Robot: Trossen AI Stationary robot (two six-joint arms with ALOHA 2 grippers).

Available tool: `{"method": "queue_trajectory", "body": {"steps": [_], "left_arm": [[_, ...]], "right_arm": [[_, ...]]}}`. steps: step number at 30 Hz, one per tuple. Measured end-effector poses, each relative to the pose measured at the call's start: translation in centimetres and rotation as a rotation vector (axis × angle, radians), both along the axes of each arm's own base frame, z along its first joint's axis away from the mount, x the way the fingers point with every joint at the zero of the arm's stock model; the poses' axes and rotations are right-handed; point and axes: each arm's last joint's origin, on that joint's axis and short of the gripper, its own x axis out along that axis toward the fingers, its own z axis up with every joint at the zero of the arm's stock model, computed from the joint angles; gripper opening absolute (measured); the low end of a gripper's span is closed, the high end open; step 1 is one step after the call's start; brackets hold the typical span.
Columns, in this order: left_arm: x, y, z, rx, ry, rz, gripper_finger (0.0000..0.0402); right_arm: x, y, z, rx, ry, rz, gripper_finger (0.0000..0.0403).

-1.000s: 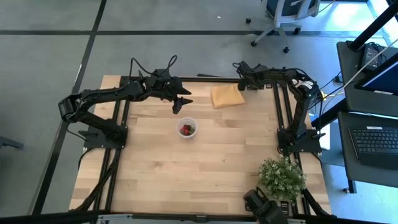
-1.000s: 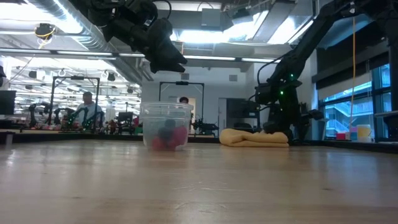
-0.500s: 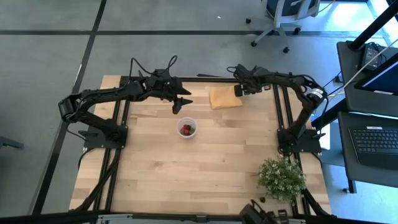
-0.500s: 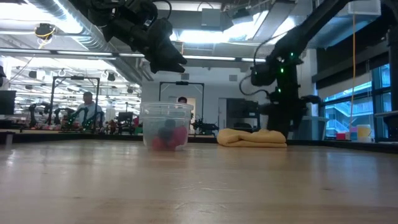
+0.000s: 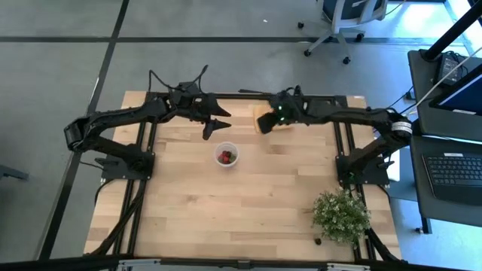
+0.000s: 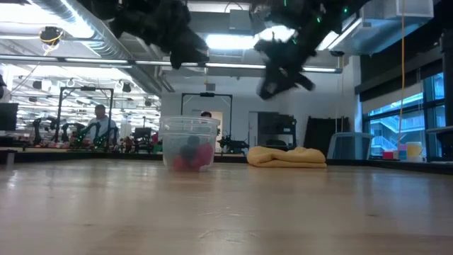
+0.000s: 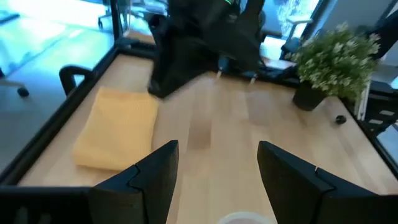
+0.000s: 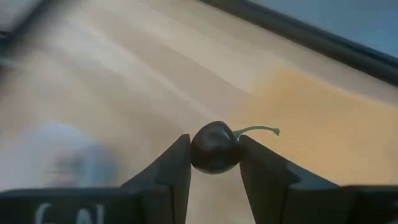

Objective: Pick and placing Produce into tupperware
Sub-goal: Put the top black cherry into the transparent container

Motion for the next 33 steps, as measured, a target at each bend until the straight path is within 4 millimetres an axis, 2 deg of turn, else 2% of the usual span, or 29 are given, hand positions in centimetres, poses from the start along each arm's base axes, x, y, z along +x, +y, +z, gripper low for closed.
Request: {"method": "queue_trajectory", "body": {"steps": [4, 9, 16, 26, 33], "left_arm": [[-0.9, -0.7, 1.6, 0.032, -0.059, -0.006, 0.0212], [-2.3, -1.5, 3.3, 0.056, -0.117, -0.005, 0.0212], [-3.6, -2.2, 4.7, 0.080, -0.164, -0.005, 0.0212], [-3.9, -2.3, 4.2, 0.059, -0.106, 0.003, 0.0212], [-4.0, -2.2, 4.0, 0.058, -0.082, 0.027, 0.0212]], "right_arm": [[3.3, 3.0, 1.3, -0.084, -0.243, 0.142, 0.0125], [6.0, 5.6, 0.8, -0.141, -0.369, 0.252, 0.0125], [8.1, 7.5, -1.7, -0.207, -0.344, 0.395, 0.0125], [9.9, 8.9, -5.0, -0.221, -0.327, 0.572, 0.0126], [10.4, 9.2, -7.1, -0.194, -0.271, 0.589, 0.0126]]}}
